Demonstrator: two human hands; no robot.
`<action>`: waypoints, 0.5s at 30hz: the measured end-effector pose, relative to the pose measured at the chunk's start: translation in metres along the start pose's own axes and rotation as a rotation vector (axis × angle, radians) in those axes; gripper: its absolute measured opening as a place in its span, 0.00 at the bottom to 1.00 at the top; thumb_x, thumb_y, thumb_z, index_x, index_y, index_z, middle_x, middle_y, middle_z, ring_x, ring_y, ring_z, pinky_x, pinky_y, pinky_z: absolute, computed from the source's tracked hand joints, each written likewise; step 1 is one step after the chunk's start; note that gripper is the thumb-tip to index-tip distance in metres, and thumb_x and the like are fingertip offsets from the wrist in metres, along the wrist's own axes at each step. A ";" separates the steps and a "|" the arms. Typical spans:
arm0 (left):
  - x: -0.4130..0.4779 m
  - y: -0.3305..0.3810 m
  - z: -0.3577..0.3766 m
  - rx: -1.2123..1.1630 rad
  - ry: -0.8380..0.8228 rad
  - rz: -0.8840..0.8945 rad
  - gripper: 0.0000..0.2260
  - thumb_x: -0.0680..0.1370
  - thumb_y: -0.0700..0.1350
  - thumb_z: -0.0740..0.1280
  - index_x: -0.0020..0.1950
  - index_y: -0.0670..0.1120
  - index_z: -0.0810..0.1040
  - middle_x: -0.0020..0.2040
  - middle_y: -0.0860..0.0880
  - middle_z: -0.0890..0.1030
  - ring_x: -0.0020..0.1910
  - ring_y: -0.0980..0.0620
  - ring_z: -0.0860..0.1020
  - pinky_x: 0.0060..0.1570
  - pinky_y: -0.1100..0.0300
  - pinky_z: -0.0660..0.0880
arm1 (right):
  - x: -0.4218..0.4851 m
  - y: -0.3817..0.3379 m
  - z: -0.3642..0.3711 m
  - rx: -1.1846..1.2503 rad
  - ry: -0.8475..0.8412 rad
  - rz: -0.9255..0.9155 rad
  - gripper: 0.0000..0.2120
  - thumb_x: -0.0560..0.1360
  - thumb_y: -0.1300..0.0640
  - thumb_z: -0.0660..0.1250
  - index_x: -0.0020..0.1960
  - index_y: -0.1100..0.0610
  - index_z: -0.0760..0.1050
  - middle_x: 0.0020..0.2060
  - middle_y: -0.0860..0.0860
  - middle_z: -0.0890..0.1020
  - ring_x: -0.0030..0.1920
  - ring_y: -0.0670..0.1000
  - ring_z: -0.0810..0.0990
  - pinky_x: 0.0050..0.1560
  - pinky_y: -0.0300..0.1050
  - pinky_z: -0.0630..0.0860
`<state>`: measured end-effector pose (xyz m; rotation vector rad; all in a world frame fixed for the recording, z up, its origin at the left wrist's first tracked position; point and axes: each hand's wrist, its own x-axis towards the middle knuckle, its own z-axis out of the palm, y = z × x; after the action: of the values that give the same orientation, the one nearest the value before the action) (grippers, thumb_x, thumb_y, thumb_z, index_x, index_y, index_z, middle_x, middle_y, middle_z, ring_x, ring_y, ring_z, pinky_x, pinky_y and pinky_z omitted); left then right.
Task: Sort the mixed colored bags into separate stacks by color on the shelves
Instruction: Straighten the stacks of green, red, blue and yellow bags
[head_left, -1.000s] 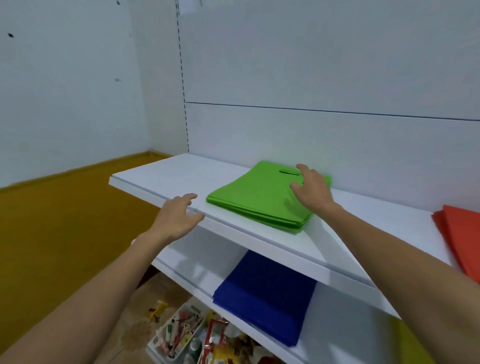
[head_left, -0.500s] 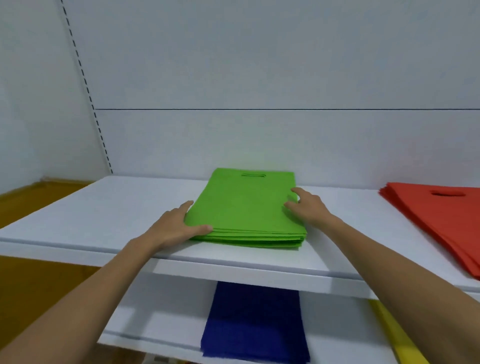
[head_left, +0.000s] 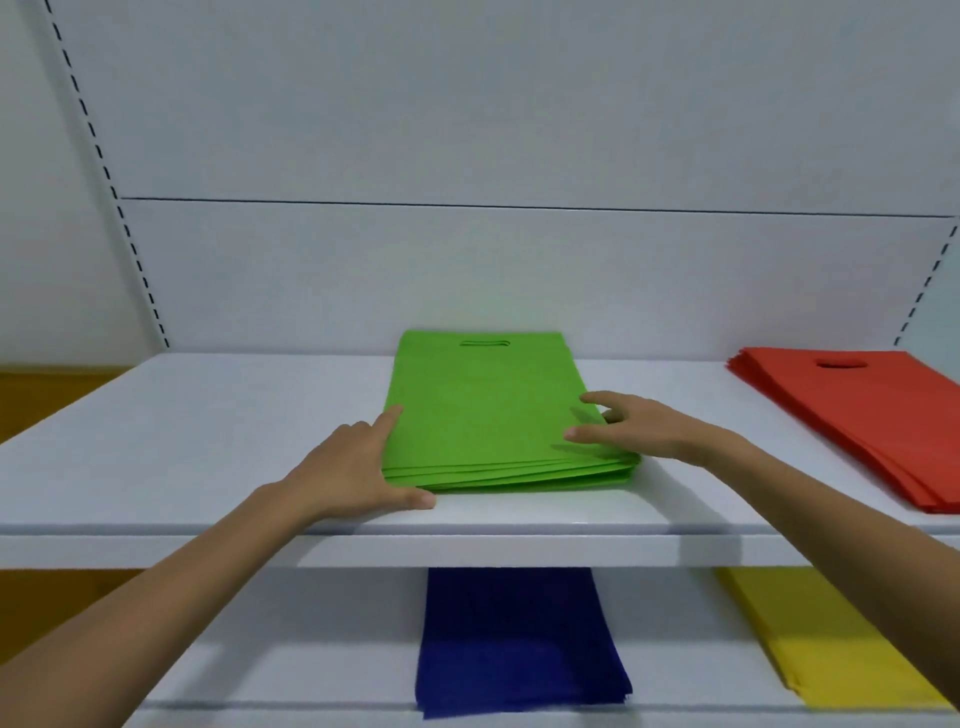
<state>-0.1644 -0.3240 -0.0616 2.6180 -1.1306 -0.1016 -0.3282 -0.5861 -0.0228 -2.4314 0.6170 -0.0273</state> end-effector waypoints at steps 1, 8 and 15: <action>0.002 0.001 -0.001 0.006 -0.003 -0.003 0.51 0.63 0.68 0.70 0.76 0.53 0.47 0.61 0.47 0.72 0.60 0.48 0.70 0.57 0.55 0.70 | -0.008 0.000 0.001 -0.032 -0.022 -0.001 0.39 0.69 0.38 0.68 0.75 0.49 0.58 0.72 0.52 0.65 0.70 0.51 0.65 0.70 0.45 0.61; 0.023 -0.002 -0.011 0.010 -0.080 -0.032 0.51 0.60 0.67 0.72 0.76 0.53 0.51 0.67 0.44 0.68 0.66 0.46 0.67 0.62 0.55 0.68 | -0.011 0.000 0.017 -0.336 -0.009 -0.008 0.44 0.64 0.36 0.72 0.74 0.48 0.58 0.70 0.54 0.68 0.69 0.54 0.66 0.65 0.44 0.64; 0.008 -0.007 -0.012 -0.070 -0.122 0.035 0.62 0.48 0.79 0.65 0.76 0.56 0.48 0.67 0.47 0.69 0.65 0.48 0.68 0.61 0.57 0.67 | -0.024 0.003 0.018 -0.331 -0.049 -0.028 0.46 0.64 0.35 0.71 0.75 0.44 0.53 0.72 0.53 0.65 0.71 0.53 0.63 0.69 0.45 0.62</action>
<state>-0.1520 -0.3230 -0.0518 2.5590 -1.1891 -0.2926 -0.3477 -0.5676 -0.0362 -2.7501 0.6049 0.1331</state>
